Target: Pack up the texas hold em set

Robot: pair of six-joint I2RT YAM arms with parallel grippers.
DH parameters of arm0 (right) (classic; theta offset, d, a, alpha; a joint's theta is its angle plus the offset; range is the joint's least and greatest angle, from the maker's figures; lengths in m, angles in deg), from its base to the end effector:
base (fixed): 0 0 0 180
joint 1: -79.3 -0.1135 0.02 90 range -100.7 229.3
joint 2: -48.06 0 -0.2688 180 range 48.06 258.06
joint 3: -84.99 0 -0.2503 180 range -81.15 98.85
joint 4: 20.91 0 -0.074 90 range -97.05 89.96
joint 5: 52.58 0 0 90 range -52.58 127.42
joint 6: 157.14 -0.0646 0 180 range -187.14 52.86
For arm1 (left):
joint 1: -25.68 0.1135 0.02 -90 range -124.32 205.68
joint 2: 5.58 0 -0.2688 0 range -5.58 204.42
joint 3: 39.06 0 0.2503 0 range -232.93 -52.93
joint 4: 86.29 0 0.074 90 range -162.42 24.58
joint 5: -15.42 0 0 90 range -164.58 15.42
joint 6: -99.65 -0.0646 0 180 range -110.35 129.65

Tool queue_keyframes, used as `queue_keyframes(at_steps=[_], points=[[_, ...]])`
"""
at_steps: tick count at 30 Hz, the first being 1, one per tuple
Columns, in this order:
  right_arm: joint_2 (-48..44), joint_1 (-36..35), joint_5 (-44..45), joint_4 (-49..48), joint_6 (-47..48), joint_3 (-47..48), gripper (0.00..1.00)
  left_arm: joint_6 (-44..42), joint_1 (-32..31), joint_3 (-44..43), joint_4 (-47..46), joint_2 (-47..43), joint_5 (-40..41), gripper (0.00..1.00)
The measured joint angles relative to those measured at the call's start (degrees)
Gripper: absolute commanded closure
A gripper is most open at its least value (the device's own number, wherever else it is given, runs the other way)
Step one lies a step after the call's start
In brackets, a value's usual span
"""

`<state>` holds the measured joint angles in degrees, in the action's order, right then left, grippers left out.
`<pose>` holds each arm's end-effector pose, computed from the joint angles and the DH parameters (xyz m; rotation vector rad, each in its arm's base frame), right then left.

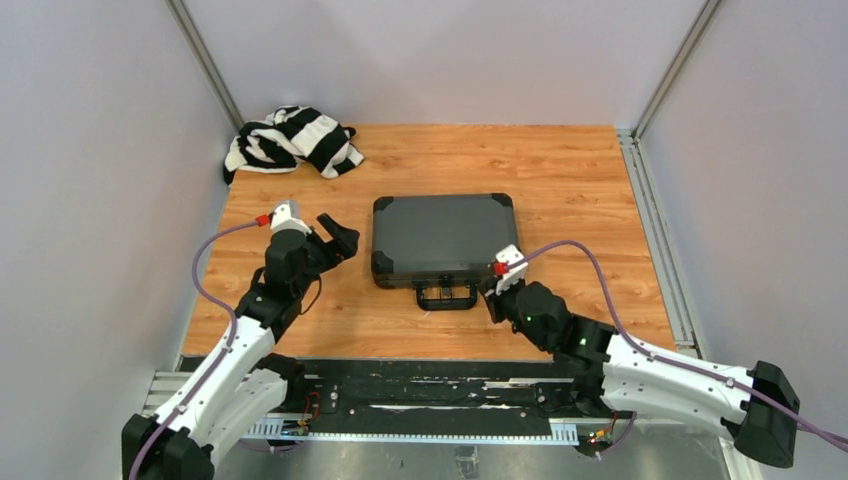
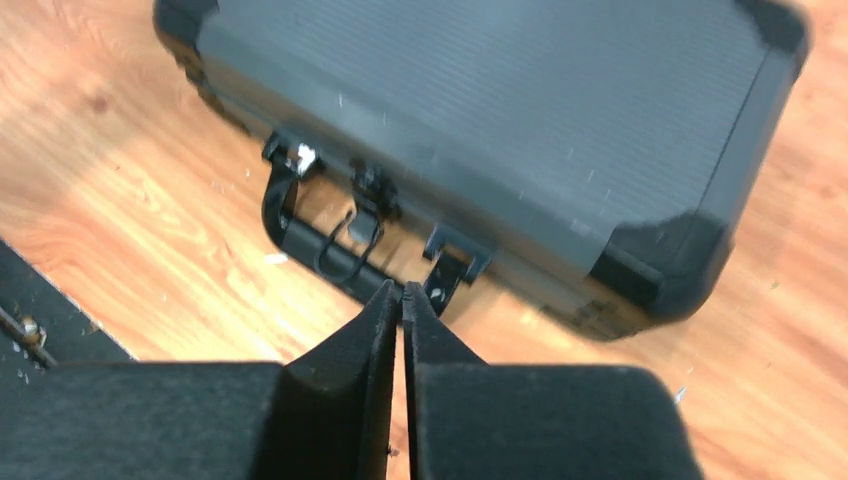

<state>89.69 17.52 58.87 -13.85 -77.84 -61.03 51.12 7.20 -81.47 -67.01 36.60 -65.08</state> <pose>0.1139 0.1623 0.2247 -0.5463 1.7619 0.5535 0.1943 -0.0537 0.2500 -0.4975 1.8720 -0.5493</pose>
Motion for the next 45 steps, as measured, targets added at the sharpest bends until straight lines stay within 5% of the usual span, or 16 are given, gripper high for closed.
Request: queue_keyframes(at_steps=[8, 14, 18, 22, 30, 34, 39, 41, 45], points=[[15.3, 10.1, -6.5, -8.3, 4.6, 16.2, 0.99, 0.1, -3.0, 0.0, -1.1, 3.9, -0.4, 0.08], [33.9, 15.0, -11.1, -23.4, -0.4, 9.9, 0.99, -1.8, -4.6, -0.7, -2.4, 7.1, -1.6, 0.04], [39.1, 15.0, -12.9, -38.9, -4.9, 5.8, 0.99, -3.7, -8.4, -3.8, -2.7, 12.0, -2.2, 0.03], [39.5, 15.3, -13.7, -44.7, -7.8, 3.1, 0.99, -4.8, -12.8, -9.6, -6.0, 19.0, -5.2, 0.03], [34.8, 15.3, -15.1, -40.9, -8.4, 1.5, 0.97, -4.8, -15.4, -17.1, -15.3, 37.8, -15.1, 0.03], [29.0, 15.1, -15.8, -35.6, -8.1, 0.0, 0.76, -3.8, -15.4, -14.1, -23.3, 41.3, -15.4, 0.03], [20.4, 10.2, -17.5, -23.7, -6.2, -2.3, 0.68, -3.3, -15.5, -11.0, -29.5, 41.2, -15.0, 0.03], [17.7, 8.0, -18.6, -19.8, -5.7, -3.3, 0.68, -3.3, -15.5, -10.3, -30.6, 41.0, -14.7, 0.02], [15.2, 7.1, -19.1, -16.3, -6.1, -6.5, 0.87, -3.3, -15.5, -9.6, -30.9, 40.3, -14.2, 0.02]])
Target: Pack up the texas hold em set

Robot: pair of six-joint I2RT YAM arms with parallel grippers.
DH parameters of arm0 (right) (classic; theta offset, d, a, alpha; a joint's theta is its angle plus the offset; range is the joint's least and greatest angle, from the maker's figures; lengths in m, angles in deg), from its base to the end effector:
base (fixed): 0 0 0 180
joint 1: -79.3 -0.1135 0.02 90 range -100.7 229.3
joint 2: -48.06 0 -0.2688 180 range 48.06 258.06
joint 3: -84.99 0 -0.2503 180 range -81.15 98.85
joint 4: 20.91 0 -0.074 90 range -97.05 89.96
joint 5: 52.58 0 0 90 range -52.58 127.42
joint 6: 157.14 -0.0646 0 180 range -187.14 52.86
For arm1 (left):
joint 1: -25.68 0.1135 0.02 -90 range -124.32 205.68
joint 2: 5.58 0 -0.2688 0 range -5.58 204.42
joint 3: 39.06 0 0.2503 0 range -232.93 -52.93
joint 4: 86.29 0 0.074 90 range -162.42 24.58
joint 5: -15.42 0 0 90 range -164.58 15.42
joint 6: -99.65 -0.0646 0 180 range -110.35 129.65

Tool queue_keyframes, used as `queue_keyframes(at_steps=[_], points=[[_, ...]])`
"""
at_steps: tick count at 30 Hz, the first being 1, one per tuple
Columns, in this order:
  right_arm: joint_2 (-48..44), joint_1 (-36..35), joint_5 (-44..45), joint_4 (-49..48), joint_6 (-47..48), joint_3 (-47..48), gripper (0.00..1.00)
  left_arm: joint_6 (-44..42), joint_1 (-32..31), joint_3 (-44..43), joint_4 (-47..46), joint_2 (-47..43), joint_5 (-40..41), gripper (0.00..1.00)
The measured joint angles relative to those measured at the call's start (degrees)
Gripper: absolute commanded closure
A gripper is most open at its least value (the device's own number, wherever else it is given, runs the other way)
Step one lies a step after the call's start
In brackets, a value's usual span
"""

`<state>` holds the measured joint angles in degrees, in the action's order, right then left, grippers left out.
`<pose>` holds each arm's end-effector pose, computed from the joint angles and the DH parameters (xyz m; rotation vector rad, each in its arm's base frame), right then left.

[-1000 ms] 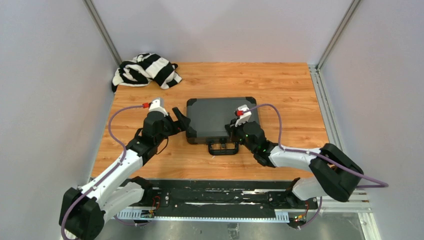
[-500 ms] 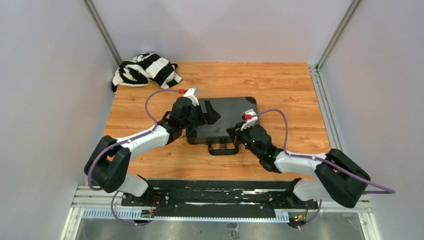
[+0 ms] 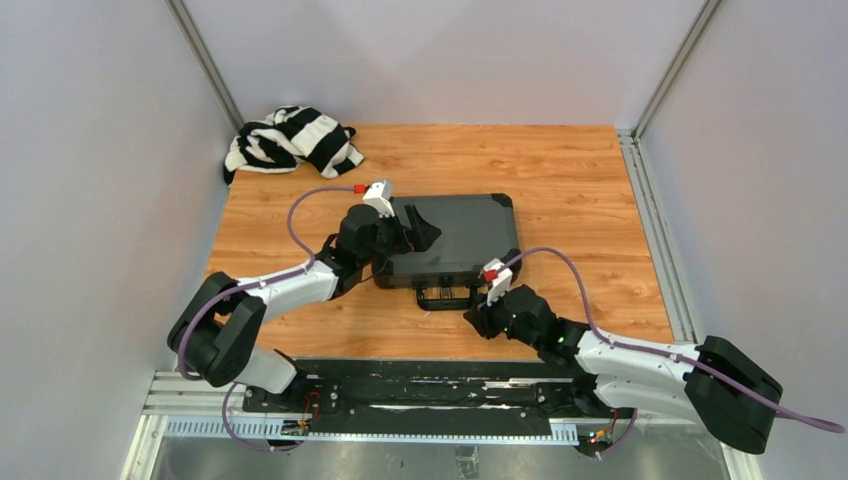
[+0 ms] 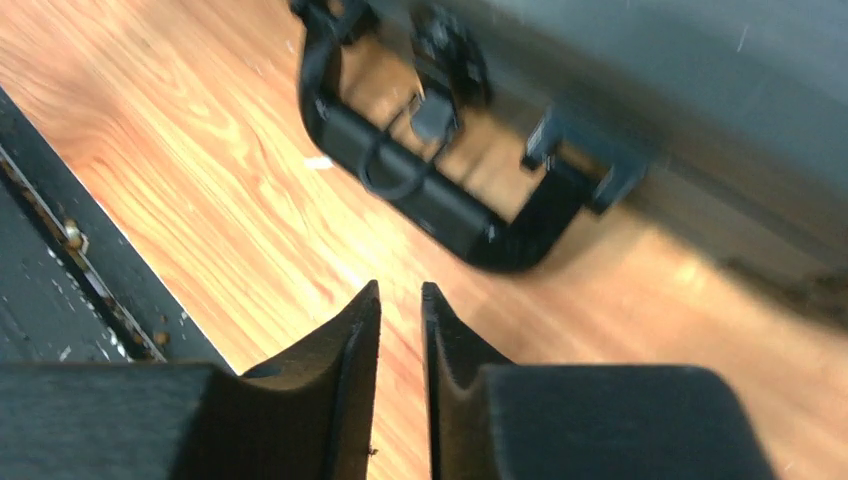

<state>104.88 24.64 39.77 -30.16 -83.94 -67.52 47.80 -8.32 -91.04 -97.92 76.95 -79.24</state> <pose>0.1301 0.1789 0.1683 -0.6228 1.9046 0.7847 0.2719 -0.1897 0.2079 -0.0144 2.0111 -0.9117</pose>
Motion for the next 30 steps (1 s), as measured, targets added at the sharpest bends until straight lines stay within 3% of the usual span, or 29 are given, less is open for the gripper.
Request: queue_keyframes(at_steps=[3, 6, 17, 30], points=[[1.4, 0.0, 0.0, 1.2, -1.4, -2.3, 0.99, 0.0, 0.0, 0.2, -0.1, -0.2, 0.2, 0.02], [6.4, 0.0, 0.1, 0.5, -3.1, -2.6, 0.99, 0.1, 0.0, 0.3, -0.1, -0.2, 0.2, 0.02], [24.2, 0.0, -0.8, -23.1, -9.4, -1.5, 0.99, 0.4, 0.0, 1.3, 1.0, -2.0, 1.6, 0.02], [26.2, -0.1, -1.0, -18.1, -5.8, 3.7, 0.99, -0.3, 0.0, 1.3, 3.3, -3.3, 3.8, 0.02]])
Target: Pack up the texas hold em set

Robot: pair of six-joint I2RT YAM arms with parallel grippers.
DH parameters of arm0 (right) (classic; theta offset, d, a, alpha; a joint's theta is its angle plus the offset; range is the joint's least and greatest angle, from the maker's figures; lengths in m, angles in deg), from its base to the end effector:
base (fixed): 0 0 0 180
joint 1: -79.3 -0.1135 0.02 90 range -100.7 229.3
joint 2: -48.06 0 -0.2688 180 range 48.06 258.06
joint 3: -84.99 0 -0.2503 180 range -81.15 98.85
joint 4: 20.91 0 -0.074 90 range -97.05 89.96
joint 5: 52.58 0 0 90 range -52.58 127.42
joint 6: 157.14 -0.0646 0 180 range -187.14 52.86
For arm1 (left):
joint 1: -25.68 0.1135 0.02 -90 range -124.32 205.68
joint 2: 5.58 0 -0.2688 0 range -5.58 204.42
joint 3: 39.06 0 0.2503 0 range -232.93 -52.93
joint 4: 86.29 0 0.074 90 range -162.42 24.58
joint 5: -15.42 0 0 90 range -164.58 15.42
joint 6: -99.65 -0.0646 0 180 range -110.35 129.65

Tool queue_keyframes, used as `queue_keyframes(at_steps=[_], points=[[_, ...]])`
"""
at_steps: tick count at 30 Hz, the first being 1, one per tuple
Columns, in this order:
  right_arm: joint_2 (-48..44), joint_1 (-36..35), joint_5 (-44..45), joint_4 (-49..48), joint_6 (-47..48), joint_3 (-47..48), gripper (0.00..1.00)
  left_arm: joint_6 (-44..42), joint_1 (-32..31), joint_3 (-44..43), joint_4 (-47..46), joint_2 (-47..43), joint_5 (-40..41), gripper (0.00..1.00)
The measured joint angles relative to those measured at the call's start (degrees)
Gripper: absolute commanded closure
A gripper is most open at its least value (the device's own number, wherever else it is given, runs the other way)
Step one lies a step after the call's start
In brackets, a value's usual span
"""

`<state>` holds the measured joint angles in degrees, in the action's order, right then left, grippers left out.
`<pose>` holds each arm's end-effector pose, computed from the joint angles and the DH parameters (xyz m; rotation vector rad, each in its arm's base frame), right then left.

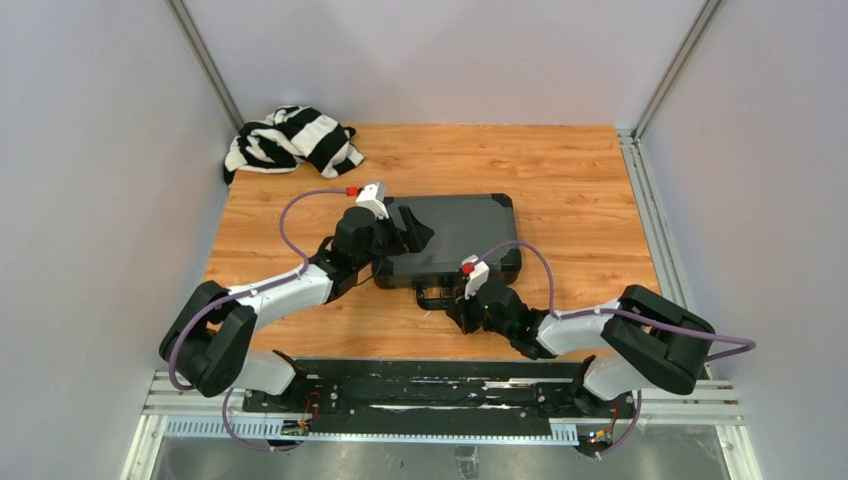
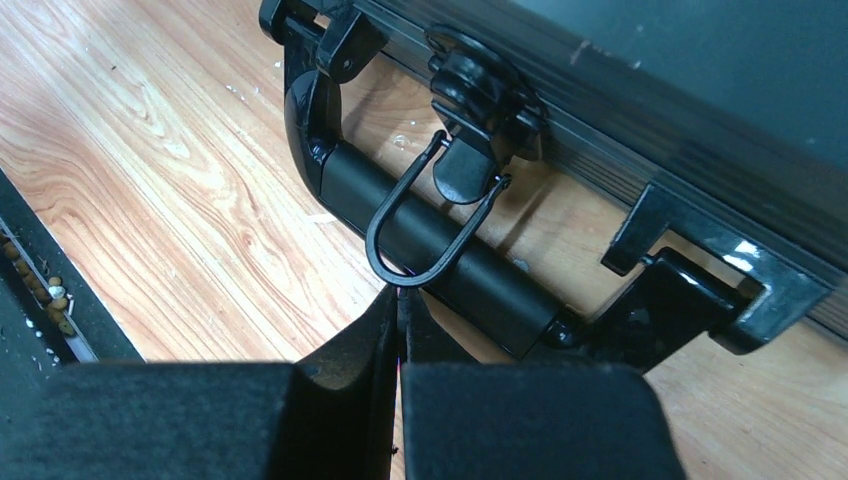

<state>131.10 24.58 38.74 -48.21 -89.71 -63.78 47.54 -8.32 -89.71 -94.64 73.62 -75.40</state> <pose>0.1562 0.2181 0.1261 -0.5665 2.0221 0.8244 0.2644 -0.1795 0.2101 -0.0585 2.0182 -0.8385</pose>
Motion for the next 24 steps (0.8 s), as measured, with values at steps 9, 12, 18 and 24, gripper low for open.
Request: queue_keyframes(at_steps=[9, 12, 18, 24], points=[[-4.4, 1.4, 3.3, 3.6, 4.0, 4.3, 0.99, 0.0, 0.0, 0.0, 0.0, 0.0, 0.0, 0.02], [-4.7, 1.7, 4.0, 3.7, 4.5, 4.7, 0.99, 0.0, 0.0, 0.0, 0.0, 0.0, 0.0, 0.02], [-2.7, 3.1, 4.5, 3.8, 4.7, 4.7, 0.99, -0.1, 0.0, -0.1, 0.0, 0.2, 0.0, 0.02], [-2.6, 4.2, 4.4, 5.7, 6.2, 5.6, 0.99, -0.5, 0.0, -0.1, 0.0, 0.2, 0.0, 0.02]])
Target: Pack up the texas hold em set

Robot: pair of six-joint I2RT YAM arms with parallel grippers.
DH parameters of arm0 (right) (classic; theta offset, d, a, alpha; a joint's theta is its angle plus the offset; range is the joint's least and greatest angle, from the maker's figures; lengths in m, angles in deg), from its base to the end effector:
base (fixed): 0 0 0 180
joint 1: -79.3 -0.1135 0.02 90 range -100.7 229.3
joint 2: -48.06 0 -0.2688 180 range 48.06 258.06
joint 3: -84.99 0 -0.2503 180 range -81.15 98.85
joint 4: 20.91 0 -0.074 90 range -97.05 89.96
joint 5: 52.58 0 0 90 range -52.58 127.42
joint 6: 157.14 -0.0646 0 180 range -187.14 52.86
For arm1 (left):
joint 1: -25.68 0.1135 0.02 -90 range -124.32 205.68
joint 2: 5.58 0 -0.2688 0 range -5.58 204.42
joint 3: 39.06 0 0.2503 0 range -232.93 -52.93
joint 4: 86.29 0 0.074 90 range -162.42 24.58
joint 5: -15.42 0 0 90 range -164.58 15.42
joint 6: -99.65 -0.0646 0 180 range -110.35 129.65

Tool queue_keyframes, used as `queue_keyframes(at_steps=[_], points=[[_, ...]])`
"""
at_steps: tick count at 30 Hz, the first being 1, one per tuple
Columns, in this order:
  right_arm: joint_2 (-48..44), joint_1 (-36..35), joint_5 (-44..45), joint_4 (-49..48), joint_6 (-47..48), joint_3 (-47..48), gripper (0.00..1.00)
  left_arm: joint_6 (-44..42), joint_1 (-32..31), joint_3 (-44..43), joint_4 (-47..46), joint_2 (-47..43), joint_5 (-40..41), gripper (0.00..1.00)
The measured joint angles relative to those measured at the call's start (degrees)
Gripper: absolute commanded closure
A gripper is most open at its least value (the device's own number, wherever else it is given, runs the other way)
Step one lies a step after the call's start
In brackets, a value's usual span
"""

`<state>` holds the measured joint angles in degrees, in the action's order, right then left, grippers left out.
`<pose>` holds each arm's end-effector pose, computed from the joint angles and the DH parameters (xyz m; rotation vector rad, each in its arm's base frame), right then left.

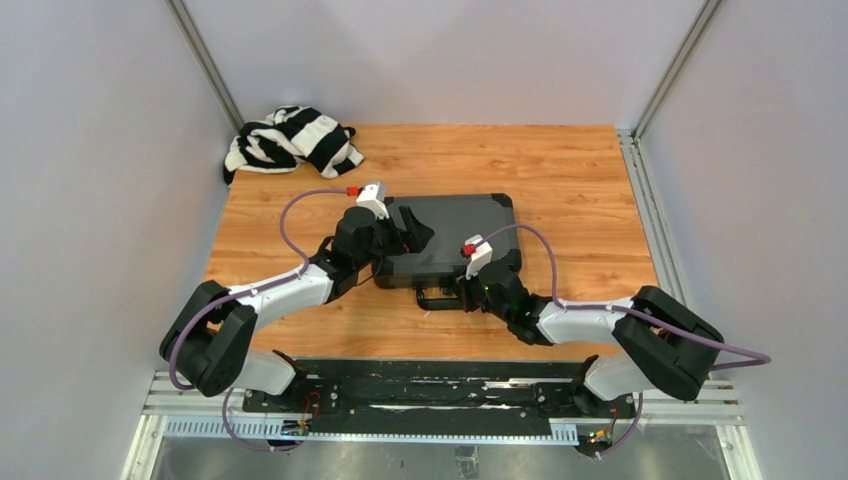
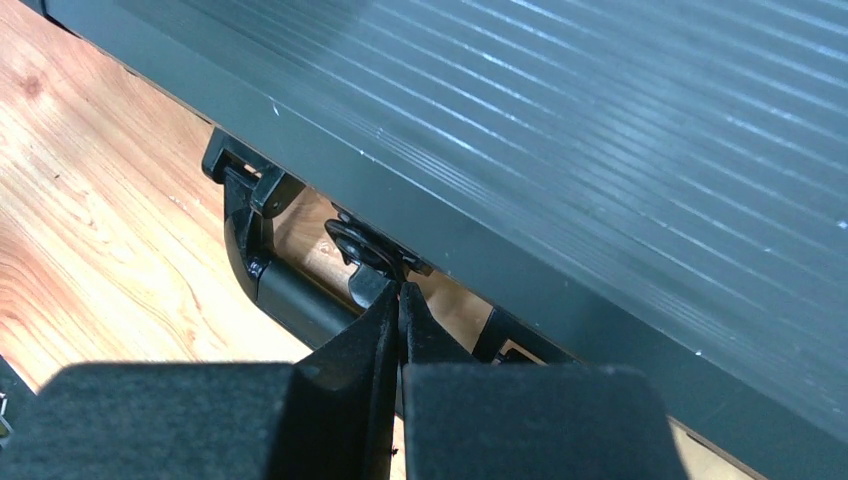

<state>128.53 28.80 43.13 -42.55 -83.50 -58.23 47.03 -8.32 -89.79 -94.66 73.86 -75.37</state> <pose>0.1860 0.2156 0.1538 -0.5263 1.9443 0.6636 0.2650 -0.1798 0.2093 -0.0499 2.0194 -0.8313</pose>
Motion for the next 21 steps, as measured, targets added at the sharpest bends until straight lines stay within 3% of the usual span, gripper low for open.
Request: queue_keyframes(at_steps=[21], points=[[-4.9, 1.2, -2.7, 4.1, 1.1, 1.6, 0.99, -0.8, 0.0, 0.0, 0.7, -0.5, 0.0, 0.02]])
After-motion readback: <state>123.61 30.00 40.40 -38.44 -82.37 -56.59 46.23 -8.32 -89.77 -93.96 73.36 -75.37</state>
